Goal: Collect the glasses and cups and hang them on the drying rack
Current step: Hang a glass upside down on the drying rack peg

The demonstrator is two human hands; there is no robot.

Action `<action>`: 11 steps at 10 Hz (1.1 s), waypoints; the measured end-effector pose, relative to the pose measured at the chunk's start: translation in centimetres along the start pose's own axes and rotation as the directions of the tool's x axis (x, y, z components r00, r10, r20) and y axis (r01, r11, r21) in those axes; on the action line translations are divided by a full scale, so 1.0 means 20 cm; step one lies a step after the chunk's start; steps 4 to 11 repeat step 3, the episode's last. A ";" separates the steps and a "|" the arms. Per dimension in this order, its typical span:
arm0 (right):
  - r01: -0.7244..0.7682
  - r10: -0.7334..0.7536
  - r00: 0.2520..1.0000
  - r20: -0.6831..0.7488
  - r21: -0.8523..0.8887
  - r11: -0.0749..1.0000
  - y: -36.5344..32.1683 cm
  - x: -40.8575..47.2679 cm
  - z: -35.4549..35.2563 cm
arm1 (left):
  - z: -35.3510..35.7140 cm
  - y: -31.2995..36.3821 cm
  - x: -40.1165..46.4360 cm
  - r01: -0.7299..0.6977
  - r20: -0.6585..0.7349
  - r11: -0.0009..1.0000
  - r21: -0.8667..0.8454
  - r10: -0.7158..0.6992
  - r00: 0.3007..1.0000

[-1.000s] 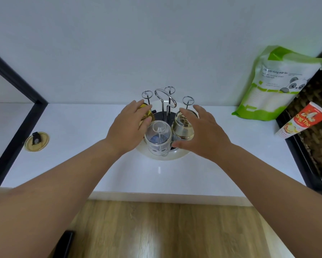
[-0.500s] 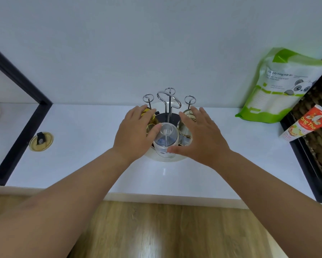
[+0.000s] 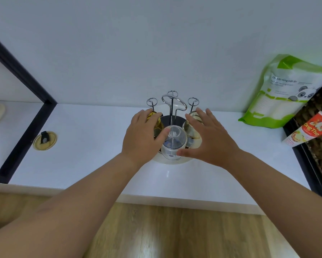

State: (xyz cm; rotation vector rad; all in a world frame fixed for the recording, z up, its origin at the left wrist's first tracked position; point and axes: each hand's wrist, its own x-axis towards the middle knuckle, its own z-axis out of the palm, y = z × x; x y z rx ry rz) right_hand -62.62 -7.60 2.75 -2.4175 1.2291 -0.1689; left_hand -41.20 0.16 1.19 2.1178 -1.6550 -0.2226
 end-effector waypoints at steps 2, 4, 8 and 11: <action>-0.012 0.012 1.000 0.002 0.024 1.000 -0.05 -0.03 -0.04 | -0.05 0.01 0.02 -0.005 0.055 1.000 0.018 0.004 0.998; -0.002 0.002 1.000 0.004 0.023 1.000 -0.08 -0.07 -0.11 | -0.13 0.03 0.03 -0.007 0.050 1.000 0.015 0.006 0.999; -0.002 0.002 1.000 0.004 0.023 1.000 -0.08 -0.07 -0.11 | -0.13 0.03 0.03 -0.007 0.050 1.000 0.015 0.006 0.999; -0.002 0.002 1.000 0.004 0.023 1.000 -0.08 -0.07 -0.11 | -0.13 0.03 0.03 -0.007 0.050 1.000 0.015 0.006 0.999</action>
